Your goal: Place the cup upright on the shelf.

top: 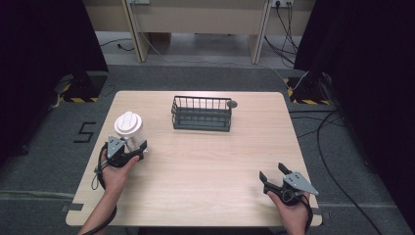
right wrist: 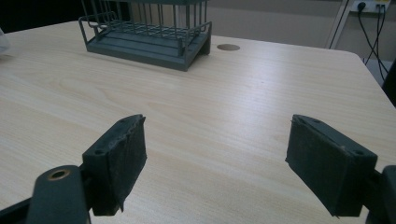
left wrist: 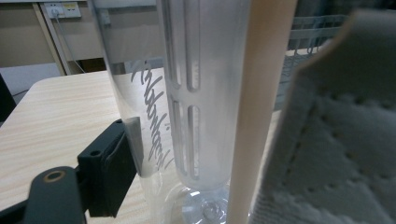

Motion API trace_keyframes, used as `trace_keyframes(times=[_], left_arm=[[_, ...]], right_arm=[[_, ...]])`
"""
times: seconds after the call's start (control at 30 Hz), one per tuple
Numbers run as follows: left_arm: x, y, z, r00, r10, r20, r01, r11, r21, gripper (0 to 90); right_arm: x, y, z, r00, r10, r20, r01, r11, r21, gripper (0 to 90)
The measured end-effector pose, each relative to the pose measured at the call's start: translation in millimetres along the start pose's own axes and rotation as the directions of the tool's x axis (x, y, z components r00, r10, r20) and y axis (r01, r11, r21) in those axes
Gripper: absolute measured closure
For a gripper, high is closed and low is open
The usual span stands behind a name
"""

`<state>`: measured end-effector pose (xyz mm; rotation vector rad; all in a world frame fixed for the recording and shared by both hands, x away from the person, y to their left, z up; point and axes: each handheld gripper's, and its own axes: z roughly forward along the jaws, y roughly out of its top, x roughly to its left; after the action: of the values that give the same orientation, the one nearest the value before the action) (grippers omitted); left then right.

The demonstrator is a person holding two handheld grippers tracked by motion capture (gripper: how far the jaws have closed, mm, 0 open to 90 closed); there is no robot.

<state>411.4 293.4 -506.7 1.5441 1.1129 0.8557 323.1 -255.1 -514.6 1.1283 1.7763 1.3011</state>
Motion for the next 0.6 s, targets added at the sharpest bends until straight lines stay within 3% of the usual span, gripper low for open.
trace_keyframes(times=[0.6], left_arm=[[-9.0, 18.2, 0.0, 0.999, 0.039, 0.021, -0.039, 0.999, -0.021, 18.1]], right_arm=[[0.0, 0.0, 0.3, 1.0, 0.001, -0.001, -0.001, 1.0, 0.002, 20.7]])
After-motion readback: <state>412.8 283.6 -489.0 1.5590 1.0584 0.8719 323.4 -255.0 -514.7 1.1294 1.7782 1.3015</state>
